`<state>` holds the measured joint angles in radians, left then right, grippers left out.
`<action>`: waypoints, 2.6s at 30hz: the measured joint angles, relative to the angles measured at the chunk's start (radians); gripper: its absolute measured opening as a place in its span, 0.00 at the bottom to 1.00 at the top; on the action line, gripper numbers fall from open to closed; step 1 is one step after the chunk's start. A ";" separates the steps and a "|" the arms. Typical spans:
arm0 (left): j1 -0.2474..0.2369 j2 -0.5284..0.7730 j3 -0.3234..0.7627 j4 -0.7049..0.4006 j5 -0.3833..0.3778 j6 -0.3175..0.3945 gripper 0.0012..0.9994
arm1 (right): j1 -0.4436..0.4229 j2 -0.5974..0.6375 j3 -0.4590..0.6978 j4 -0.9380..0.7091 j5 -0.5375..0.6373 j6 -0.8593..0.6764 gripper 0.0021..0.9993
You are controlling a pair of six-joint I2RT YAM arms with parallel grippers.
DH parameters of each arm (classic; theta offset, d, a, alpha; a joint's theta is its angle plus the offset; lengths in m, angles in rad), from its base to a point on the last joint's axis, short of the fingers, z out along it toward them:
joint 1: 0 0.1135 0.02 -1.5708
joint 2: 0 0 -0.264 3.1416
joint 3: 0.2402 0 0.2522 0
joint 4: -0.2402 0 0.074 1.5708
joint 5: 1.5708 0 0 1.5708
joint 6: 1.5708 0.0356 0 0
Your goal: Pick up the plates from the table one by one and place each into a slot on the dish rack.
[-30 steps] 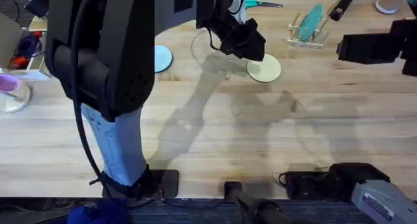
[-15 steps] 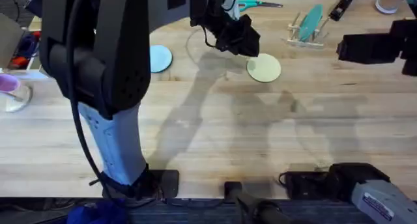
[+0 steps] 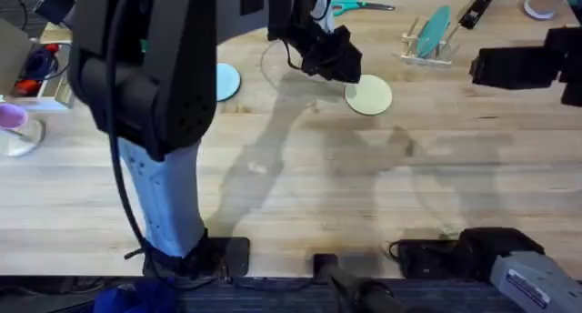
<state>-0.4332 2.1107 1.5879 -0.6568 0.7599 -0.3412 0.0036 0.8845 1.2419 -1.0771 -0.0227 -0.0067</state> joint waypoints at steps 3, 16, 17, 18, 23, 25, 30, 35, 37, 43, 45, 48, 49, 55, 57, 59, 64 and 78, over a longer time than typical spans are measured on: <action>0.000 0.032 0.000 0.017 -0.001 0.000 0.04 | 0.000 0.000 0.000 0.000 0.000 0.000 1.00; 0.007 0.149 0.012 0.074 0.054 -0.025 0.04 | 0.000 0.000 0.000 0.000 0.000 0.000 1.00; 0.009 0.157 0.016 0.075 0.067 -0.034 0.04 | 0.000 0.000 0.000 0.000 0.000 0.000 1.00; 0.010 0.162 0.019 0.076 0.076 -0.038 0.04 | 0.000 0.000 0.000 0.000 0.000 0.000 1.00; 0.015 0.180 0.027 0.082 0.111 -0.055 0.04 | 0.000 0.000 0.000 0.000 0.000 0.000 1.00; 0.015 0.181 0.027 0.082 0.113 -0.058 0.04 | 0.000 0.000 0.000 0.000 0.000 0.000 1.00; 0.015 0.181 0.027 0.082 0.113 -0.060 0.04 | 0.000 0.000 0.000 0.000 0.000 0.007 0.99; 0.015 0.181 0.027 0.082 0.113 -0.060 0.04 | 0.000 0.013 0.000 -0.002 -0.019 0.017 0.99; 0.015 0.181 0.027 0.082 0.113 -0.060 0.04 | 0.000 0.038 0.002 -0.002 -0.049 0.022 0.99; 0.015 0.181 0.027 0.082 0.113 -0.060 0.04 | -0.022 0.185 0.005 0.006 -0.154 0.030 0.99; 0.015 0.181 0.027 0.082 0.113 -0.060 0.04 | -0.029 0.240 0.005 0.012 -0.185 0.030 0.99; 0.015 0.181 0.027 0.082 0.113 -0.060 0.04 | -0.036 0.306 0.005 0.031 -0.219 0.031 0.99; 0.015 0.181 0.027 0.082 0.113 -0.060 0.04 | -0.036 0.327 0.005 0.035 -0.227 0.031 0.99; 0.015 0.181 0.027 0.082 0.113 -0.060 0.04 | -0.045 0.427 0.005 0.038 -0.278 0.018 0.99; 0.015 0.181 0.027 0.084 0.113 -0.060 0.04 | -0.063 0.458 0.005 0.037 -0.313 0.006 0.99; 0.015 0.181 0.027 0.085 0.113 -0.060 0.04 | -0.089 0.484 0.005 0.038 -0.341 -0.004 0.99; 0.015 0.181 0.027 0.085 0.113 -0.060 0.04 | -0.156 0.533 0.005 0.052 -0.410 -0.045 0.99; 0.015 0.181 0.027 0.090 0.113 -0.060 0.04 | -0.177 0.713 0.005 0.241 -0.487 -0.014 0.99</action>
<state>-0.4183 2.2917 1.6150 -0.5671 0.8726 -0.4015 -0.1737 1.5970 1.2465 -0.8361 -0.5097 -0.0207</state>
